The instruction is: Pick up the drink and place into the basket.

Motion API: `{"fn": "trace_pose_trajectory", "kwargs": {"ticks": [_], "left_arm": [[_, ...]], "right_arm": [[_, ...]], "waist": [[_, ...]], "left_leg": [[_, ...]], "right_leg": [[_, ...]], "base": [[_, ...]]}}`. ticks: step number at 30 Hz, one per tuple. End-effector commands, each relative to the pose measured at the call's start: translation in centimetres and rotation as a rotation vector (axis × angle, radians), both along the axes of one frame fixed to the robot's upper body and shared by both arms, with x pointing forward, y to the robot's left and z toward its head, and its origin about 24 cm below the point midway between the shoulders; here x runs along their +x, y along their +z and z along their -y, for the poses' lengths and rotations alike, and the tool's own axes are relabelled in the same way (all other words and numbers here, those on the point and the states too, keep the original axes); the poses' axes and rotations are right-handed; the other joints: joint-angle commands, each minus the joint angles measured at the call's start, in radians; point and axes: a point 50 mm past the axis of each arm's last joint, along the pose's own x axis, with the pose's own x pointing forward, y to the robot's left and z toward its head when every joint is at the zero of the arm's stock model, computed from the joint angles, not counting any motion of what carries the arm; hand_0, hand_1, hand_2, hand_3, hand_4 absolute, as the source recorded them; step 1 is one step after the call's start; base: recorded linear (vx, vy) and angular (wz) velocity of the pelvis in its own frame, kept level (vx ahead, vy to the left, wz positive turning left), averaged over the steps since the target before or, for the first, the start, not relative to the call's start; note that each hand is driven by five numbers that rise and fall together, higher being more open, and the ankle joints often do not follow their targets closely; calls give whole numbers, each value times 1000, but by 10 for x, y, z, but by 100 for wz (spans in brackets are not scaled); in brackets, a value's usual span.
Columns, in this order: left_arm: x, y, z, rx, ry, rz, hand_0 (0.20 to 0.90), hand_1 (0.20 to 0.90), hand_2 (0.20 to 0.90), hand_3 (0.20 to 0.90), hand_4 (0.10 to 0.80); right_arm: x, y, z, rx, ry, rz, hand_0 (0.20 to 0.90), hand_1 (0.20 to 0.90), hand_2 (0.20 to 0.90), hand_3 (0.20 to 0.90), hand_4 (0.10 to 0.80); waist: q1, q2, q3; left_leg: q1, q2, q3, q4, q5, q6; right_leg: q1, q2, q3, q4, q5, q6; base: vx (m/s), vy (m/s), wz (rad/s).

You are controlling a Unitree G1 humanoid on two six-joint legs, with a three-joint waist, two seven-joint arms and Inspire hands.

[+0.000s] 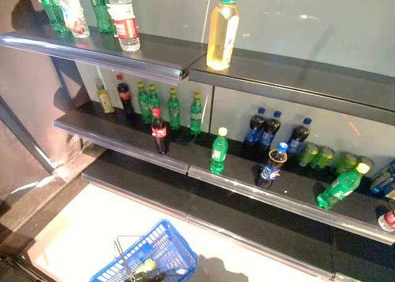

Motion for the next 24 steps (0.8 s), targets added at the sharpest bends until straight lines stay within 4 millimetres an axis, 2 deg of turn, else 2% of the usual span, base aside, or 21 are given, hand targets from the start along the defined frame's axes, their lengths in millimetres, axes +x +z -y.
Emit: {"fn": "trace_pose_trajectory", "kwargs": {"ticks": [1, 10, 17, 24], "left_arm": [[46, 9, 6, 31, -103, 151, 300, 300, 300, 200, 100], [44, 9, 8, 15, -91, 162, 300, 300, 300, 200, 100], [44, 8, 11, 10, -97, 159, 300, 300, 300, 200, 100], [42, 7, 13, -6, -114, 147, 300, 300, 300, 200, 100]], "right_arm": [[-11, 0, 11, -58, 49, -124, 900, 900, 900, 900, 800], [-19, 0, 14, -96, 58, -188, 900, 900, 900, 900, 800], [-17, 1, 17, -137, 95, -174, 900, 900, 900, 900, 800], [14, 6, 19, -200, 187, 27, 900, 900, 900, 900, 800]], "waist": [[38, 29, 53], [44, 32, 52], [48, 36, 50], [55, 39, 44]], "left_leg": [[20, 25, -54, 0, -44, 13], [15, 23, -63, 0, -47, 12], [16, 20, -67, 0, -49, 12], [19, 16, -74, 0, -50, 13]], "right_leg": [[-25, -54, -40, 1, 73, 16], [-24, -52, -47, -2, 69, 14], [-20, -54, -51, -3, 69, 14], [-15, -56, -56, -1, 66, 12]], "base": [[0, 0, 0], [0, 0, 0], [1, 5, 1], [2, 3, 0]]}}
